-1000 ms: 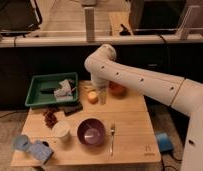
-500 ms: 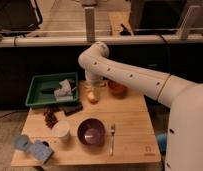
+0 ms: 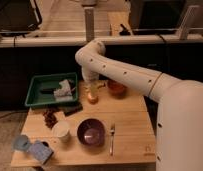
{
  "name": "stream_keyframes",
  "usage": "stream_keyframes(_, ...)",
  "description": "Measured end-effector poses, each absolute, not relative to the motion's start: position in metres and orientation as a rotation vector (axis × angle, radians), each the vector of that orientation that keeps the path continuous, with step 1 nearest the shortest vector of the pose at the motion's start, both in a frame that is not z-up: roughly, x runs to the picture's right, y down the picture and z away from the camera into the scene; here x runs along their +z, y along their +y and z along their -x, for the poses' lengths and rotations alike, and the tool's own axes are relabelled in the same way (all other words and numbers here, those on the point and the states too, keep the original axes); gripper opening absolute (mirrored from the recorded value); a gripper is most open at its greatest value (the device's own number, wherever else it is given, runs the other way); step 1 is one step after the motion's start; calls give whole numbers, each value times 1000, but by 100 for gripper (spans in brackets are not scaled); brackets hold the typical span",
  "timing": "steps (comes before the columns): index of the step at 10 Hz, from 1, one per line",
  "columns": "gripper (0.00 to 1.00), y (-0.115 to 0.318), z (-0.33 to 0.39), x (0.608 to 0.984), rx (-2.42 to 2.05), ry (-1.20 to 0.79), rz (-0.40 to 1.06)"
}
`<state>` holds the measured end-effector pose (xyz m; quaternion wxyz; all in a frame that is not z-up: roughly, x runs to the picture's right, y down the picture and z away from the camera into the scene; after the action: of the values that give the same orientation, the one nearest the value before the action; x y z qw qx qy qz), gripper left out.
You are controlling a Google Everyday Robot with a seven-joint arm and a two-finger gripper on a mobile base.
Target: Place towel in table surface
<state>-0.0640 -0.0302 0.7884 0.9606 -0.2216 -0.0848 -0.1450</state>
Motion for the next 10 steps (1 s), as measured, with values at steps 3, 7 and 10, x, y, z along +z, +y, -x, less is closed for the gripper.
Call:
stream_keyframes(3, 80, -38, 73, 800, -316, -191, 445)
stream_keyframes(7, 80, -44, 85, 809, -340, -210, 437)
stream_keyframes(10, 80, -49, 95, 817, -360, -221, 429)
